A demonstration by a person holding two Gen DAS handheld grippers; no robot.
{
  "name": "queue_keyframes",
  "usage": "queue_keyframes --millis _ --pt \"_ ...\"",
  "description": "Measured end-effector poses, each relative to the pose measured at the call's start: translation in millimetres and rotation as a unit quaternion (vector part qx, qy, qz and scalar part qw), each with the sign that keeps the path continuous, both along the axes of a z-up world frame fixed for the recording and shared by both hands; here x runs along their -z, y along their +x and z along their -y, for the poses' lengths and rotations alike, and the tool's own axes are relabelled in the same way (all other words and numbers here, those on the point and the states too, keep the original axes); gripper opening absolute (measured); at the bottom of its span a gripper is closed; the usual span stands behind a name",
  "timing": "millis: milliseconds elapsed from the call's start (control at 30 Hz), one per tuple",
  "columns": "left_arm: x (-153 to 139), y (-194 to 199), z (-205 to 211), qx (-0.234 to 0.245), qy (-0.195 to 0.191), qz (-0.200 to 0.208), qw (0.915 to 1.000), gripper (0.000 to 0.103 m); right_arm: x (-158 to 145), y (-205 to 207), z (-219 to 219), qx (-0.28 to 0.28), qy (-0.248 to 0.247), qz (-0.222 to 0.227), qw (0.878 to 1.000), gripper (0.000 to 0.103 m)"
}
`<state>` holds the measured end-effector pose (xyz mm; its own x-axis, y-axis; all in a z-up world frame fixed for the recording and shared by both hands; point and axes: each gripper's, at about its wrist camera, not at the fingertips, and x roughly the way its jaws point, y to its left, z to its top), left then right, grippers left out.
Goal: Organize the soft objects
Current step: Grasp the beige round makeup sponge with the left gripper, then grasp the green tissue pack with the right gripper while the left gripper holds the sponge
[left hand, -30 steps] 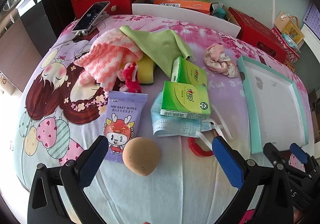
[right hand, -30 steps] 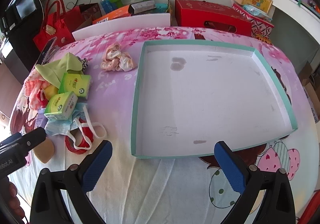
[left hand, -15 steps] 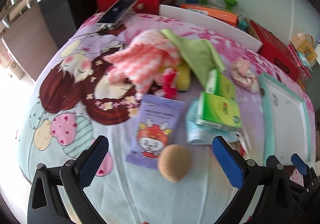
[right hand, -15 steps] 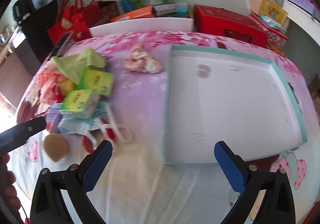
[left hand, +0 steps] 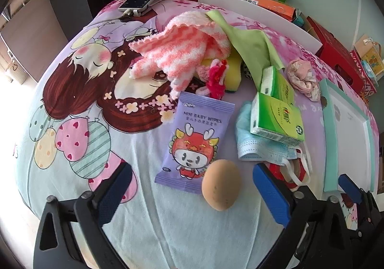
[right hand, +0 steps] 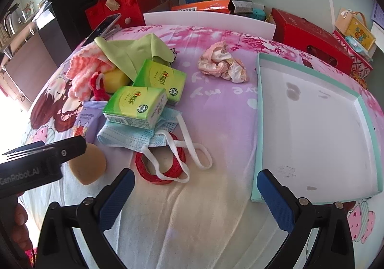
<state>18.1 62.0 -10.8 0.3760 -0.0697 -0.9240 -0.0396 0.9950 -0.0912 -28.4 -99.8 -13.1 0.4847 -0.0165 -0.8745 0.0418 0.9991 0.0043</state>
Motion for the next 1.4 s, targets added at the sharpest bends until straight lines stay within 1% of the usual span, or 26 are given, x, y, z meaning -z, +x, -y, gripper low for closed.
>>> queue_keyframes --millis 33,67,133,200,267,300,333,367,433,500,533,567,633,800,933,1033,1100,1167,1233,1300,1400 --pt "0.0 -1.2 0.4 0.002 -0.002 0.0 1.0 0.084 0.1 0.1 0.6 0.001 0.0 -0.001 1.0 0.103" --pt "0.5 -2.5 0.7 0.005 -0.006 -0.002 1.0 0.081 0.0 0.2 1.1 0.002 0.0 0.0 1.0 0.103" --pt "3.0 -5.7 2.0 0.014 -0.018 -0.011 0.9997 0.07 -0.7 -0.1 3.4 0.007 0.0 0.002 1.0 0.103" --pt "6.4 -8.6 4.8 0.026 -0.03 -0.022 0.999 0.062 -1.0 -0.9 6.0 0.011 0.003 0.002 1.0 0.103" --pt "8.2 -11.9 7.8 0.035 -0.037 -0.028 0.9983 0.058 -0.2 -1.0 8.5 0.015 0.005 0.001 1.0 0.103" --pt "8.5 -13.5 9.4 0.038 -0.039 -0.029 0.9981 0.054 0.3 -1.4 9.7 0.017 0.005 0.0 1.0 0.103" --pt "9.2 -15.2 11.3 0.044 -0.043 -0.031 0.9977 0.047 0.8 -1.5 10.5 0.019 0.006 -0.001 1.0 0.103" --pt "10.0 -15.4 12.3 0.047 -0.045 -0.032 0.9973 0.043 1.3 -1.4 11.3 0.02 0.007 -0.001 1.0 0.103" --pt "13.6 -18.2 15.2 0.054 -0.059 -0.041 0.9959 0.032 1.7 -1.6 12.5 0.023 0.008 -0.001 1.0 0.103" --pt "15.5 -16.5 17.2 0.057 -0.069 -0.045 0.995 0.028 1.9 -1.5 13.5 0.026 0.008 0.0 1.0 0.103" --pt "15.4 -16.3 17.8 0.056 -0.067 -0.044 0.9952 0.025 1.8 -1.2 13.8 0.027 0.009 0.0 1.0 0.103" --pt "14.8 -16.4 18.8 0.055 -0.063 -0.042 0.9956 0.024 1.7 -0.7 13.6 0.028 0.008 0.0 1.0 0.103" --pt "12.8 -15.0 19.3 0.055 -0.07 -0.038 0.9953 0.02 1.0 0.9 12.2 0.025 0.007 0.001 1.0 0.103" --pt "5.6 -13.7 12.0 0.05 -0.087 -0.026 0.9946 0.017 -2.9 7.6 7.3 0.014 0.004 0.011 1.0 0.103" --pt "-3.9 -11.4 -0.2 0.036 -0.093 -0.012 0.995 0.017 -10.2 14.7 0.5 0.001 0.003 0.033 0.999 0.103" --pt "-16.6 -11.7 -9.3 0.024 -0.1 0.01 0.9946 0.017 -15.5 22.9 -8.5 -0.014 0.007 0.054 0.998 0.103" --pt "-22.1 -12.2 -15.3 0.015 -0.105 0.019 0.9942 0.017 -17.4 29.3 -18.0 -0.027 0.01 0.066 0.997 0.103" --pt "-28.2 -12.0 -23.6 0.005 -0.101 0.031 0.9944 0.017 -16.9 34.6 -30.1 -0.043 0.01 0.074 0.996 0.103" --pt "-31.5 -11.4 -31.3 -0.007 -0.096 0.04 0.9945 0.017 -14.5 38.6 -40.4 -0.053 0.002 0.074 0.996 0.103" --pt "-31.9 -9.7 -38.6 -0.018 -0.1 0.042 0.9939 0.017 -10.4 43.2 -49.0 -0.059 -0.009 0.069 0.996 0.103" --pt "-30.1 -7.8 -48.4 -0.034 -0.1 0.041 0.9936 0.017 -4.1 49.6 -56.3 -0.062 -0.009 0.061 0.996 0.103"
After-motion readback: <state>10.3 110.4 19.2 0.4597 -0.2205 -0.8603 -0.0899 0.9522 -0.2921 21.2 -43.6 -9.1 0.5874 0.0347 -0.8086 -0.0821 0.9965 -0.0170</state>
